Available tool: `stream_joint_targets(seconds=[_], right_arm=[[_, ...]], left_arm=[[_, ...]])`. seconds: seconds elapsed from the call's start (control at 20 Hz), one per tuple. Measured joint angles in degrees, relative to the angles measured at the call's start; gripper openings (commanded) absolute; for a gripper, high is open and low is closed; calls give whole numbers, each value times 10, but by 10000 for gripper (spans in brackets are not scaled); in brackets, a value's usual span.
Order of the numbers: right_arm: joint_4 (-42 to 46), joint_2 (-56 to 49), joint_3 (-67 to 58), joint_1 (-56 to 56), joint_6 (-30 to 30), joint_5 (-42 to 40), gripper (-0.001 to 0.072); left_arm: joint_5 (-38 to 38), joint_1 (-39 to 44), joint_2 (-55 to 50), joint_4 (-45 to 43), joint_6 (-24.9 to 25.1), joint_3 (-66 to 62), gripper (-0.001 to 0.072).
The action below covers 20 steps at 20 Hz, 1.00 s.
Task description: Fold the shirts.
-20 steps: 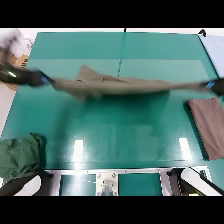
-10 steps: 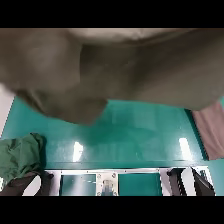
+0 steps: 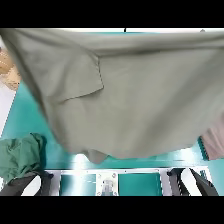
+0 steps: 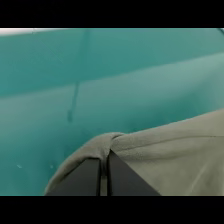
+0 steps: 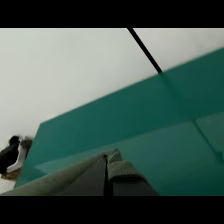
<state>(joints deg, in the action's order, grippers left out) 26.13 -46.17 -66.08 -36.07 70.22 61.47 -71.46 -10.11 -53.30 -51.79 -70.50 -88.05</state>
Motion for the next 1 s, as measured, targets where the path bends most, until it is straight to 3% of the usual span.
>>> stream_joint_targets(seconds=[0.2, 0.4, 0.65, 1.0], right_arm=[[0, -157, 48, 71, -56, -73, 14], [-2, -344, 1, 111, -80, -113, 13], [-3, -527, -150, 129, -59, -111, 13], [-3, -637, -325, 138, -28, -107, 13]], left_arm=[[86, 29, -114, 23, 47, 111, 25], [176, 52, -246, 42, 66, 144, 25], [271, 60, -330, 81, 73, 124, 25], [322, 61, -374, 94, 73, 24, 25]])
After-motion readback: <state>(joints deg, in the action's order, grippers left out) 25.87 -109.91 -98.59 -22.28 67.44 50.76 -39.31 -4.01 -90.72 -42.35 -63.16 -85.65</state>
